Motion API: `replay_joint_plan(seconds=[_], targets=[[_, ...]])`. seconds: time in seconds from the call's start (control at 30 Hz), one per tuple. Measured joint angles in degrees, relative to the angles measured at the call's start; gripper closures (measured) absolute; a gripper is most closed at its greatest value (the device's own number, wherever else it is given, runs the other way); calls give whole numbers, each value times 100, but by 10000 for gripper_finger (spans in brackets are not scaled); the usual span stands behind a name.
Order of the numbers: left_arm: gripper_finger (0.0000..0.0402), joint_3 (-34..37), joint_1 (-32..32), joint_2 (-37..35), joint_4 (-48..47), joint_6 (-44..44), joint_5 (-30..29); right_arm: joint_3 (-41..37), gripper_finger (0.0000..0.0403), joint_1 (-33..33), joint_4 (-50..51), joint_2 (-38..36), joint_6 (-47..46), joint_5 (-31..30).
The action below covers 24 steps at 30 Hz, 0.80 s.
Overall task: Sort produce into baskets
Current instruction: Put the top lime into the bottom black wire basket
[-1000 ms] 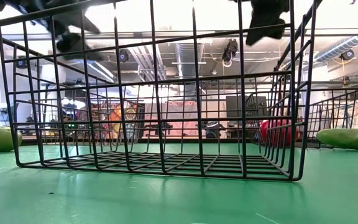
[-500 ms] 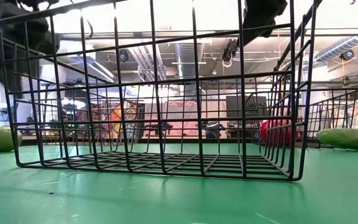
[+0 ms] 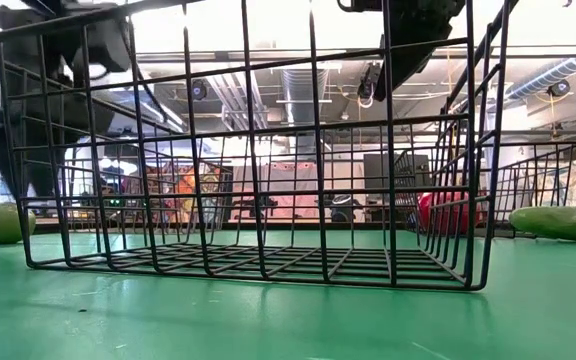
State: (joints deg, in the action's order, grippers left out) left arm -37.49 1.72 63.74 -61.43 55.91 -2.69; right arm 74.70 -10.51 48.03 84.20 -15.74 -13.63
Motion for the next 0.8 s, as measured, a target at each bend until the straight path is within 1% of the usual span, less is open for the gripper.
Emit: replay_joint_plan(seconds=[0.1, 0.17, 0.37, 0.47, 0.6, 0.8], targets=[[15, 32, -5, 380, 65, -96, 251, -2, 390, 3, -81, 27, 121, 2], [15, 47, -5, 636, 70, -127, 298, -1, 390, 3, -132, 29, 222, -3], [15, 48, -5, 1316, 94, -138, 253, -2, 390, 3, -206, 31, 295, 0], [22, 52, -5, 1559, 100, -187, 207, -2, 390, 3, -208, 31, 295, -1], [53, 44, -5, 1793, 130, -270, 173, -2, 390, 3, -208, 31, 302, -2], [138, 28, 9, 1926, 155, -327, 64, -2, 390, 3, -209, 31, 341, -1]])
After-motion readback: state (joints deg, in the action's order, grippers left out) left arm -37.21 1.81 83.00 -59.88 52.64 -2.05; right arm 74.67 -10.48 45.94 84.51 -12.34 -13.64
